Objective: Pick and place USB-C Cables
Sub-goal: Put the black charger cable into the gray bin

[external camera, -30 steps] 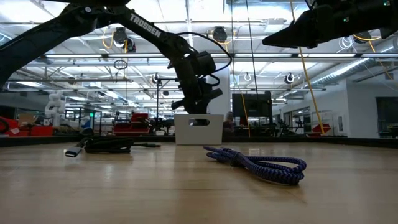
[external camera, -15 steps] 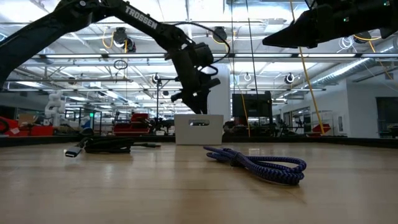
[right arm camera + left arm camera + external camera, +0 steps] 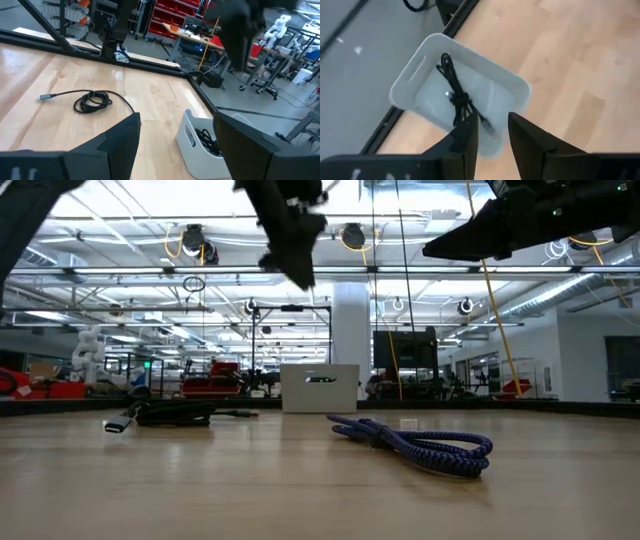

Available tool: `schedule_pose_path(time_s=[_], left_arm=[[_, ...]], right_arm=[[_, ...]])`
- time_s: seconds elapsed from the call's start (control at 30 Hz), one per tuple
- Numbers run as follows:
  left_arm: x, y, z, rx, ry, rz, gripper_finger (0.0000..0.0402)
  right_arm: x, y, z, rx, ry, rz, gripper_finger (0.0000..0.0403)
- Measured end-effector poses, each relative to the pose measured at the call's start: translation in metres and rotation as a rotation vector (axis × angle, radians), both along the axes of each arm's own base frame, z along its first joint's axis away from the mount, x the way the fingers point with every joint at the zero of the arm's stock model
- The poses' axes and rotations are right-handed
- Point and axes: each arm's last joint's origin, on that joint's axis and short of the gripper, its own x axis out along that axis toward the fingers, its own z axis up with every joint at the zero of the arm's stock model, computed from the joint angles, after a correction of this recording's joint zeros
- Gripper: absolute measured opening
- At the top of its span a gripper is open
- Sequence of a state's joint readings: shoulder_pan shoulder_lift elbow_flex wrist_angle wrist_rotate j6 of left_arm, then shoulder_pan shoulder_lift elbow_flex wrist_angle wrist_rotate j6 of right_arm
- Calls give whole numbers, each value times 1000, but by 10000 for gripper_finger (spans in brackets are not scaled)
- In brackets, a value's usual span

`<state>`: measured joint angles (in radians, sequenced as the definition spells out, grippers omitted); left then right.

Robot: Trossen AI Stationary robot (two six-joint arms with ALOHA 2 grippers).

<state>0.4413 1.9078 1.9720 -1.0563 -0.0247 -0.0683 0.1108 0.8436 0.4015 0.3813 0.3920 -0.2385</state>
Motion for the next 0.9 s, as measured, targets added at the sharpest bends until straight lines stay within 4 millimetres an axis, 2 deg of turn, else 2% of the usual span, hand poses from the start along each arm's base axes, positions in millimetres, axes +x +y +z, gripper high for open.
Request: schedule_pose_path(time_s=[0.27,0.4,0.6,0.9], left_arm=[[-31,-73,61,132,-68,-141,108],[-49,-103,79,158,-109,-232,108],[-82,-138,84,178,-161,-328,108],[-133,-179,68,182,-265,-441,108]], right_arm=[[0,0,0,62,-21,-6,242],[0,1,0,105,-32,-7,242],[0,4,0,142,-41,8,242],[-1,10,1,164,-54,35,242]])
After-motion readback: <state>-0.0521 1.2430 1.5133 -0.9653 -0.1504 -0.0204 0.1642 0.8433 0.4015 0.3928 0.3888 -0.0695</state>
